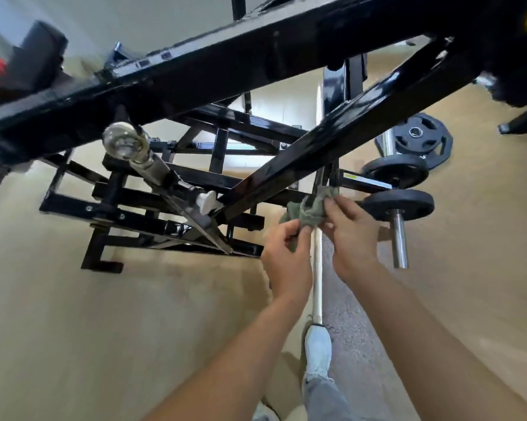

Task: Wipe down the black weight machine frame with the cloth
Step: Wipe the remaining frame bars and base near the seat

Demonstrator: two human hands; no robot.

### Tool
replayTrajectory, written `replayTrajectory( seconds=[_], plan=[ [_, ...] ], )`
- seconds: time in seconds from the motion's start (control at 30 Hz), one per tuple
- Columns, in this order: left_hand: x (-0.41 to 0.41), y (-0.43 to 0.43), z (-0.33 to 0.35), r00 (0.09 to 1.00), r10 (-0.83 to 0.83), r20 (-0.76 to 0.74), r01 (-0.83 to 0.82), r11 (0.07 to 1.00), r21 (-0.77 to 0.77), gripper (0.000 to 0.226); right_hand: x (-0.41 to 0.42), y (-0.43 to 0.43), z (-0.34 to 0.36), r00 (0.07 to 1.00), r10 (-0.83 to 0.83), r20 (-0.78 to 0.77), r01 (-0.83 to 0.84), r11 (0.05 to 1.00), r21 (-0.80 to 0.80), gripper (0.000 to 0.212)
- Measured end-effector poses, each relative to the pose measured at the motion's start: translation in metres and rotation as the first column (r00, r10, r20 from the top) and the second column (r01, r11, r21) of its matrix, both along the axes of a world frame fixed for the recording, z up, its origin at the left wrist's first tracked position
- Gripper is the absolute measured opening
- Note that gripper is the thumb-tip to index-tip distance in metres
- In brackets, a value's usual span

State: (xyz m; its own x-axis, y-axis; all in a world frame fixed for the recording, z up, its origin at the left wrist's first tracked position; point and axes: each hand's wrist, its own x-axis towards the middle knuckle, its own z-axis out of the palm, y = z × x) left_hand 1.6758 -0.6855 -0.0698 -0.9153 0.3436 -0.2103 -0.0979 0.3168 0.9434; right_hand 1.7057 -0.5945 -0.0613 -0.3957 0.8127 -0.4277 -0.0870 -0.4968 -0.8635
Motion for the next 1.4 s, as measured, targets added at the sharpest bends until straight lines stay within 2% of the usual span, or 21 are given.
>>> replayTrajectory(
  seconds=[0.1,0.17,0.33,0.57,0.67,0.77,0.87,0.93,1.03,1.17,1.27,1.4],
  plan=[
    [-0.005,-0.045,-0.003,0.984,0.119,0.131,-0.124,0.992,0.029,0.012,-0.009,-0.050,-0.029,0.990,0.106,0.090,-0.104,0.994,-0.030,0.016],
    [-0.021,-0.076,-0.008,0.970,0.177,0.166,-0.185,0.982,0.031,0.017,-0.026,-0.082,-0.038,0.978,0.164,0.126,-0.157,0.985,-0.067,0.017],
    [-0.082,-0.131,-0.001,0.966,0.228,0.119,-0.236,0.970,0.061,0.018,-0.080,-0.143,-0.020,0.987,0.150,0.054,-0.144,0.984,-0.103,0.017],
    [-0.142,-0.137,0.047,0.988,0.157,-0.017,-0.148,0.960,0.236,0.011,-0.129,-0.170,0.031,0.989,0.081,-0.120,-0.097,0.987,-0.128,0.023],
    [-0.154,-0.136,0.061,0.992,0.095,-0.080,-0.072,0.963,0.258,0.008,-0.130,-0.176,0.046,0.986,0.030,-0.164,-0.051,0.990,-0.130,0.023],
    [-0.155,-0.142,0.061,0.998,0.054,0.027,-0.059,0.958,0.281,0.020,-0.132,-0.179,0.051,0.982,0.007,-0.191,-0.032,0.991,-0.132,0.019],
    [-0.154,-0.147,0.054,0.995,-0.002,0.095,-0.022,0.967,0.255,0.034,-0.133,-0.176,0.047,0.983,0.017,-0.183,-0.042,0.991,-0.130,0.017],
    [-0.155,-0.146,0.052,0.995,-0.019,0.097,-0.001,0.979,0.202,0.024,-0.132,-0.173,0.044,0.986,0.049,-0.157,-0.068,0.990,-0.121,0.016],
    [-0.155,-0.145,0.055,0.994,0.055,0.098,-0.068,0.988,0.135,0.012,-0.126,-0.173,0.043,0.991,0.069,-0.112,-0.085,0.985,-0.148,0.018],
    [-0.157,-0.139,0.075,0.993,0.116,-0.010,-0.114,0.984,0.139,0.017,-0.123,-0.173,0.054,0.982,0.015,-0.189,-0.053,0.979,-0.197,0.014],
    [-0.157,-0.136,0.085,0.991,0.133,-0.021,-0.128,0.977,0.173,0.024,-0.124,-0.174,0.057,0.975,0.005,-0.223,-0.038,0.989,-0.142,0.016],
    [-0.170,-0.145,0.076,0.993,-0.007,-0.120,0.028,0.984,0.174,0.009,-0.124,-0.175,0.048,0.986,0.048,-0.160,-0.051,0.999,-0.016,0.024]
  ],
)
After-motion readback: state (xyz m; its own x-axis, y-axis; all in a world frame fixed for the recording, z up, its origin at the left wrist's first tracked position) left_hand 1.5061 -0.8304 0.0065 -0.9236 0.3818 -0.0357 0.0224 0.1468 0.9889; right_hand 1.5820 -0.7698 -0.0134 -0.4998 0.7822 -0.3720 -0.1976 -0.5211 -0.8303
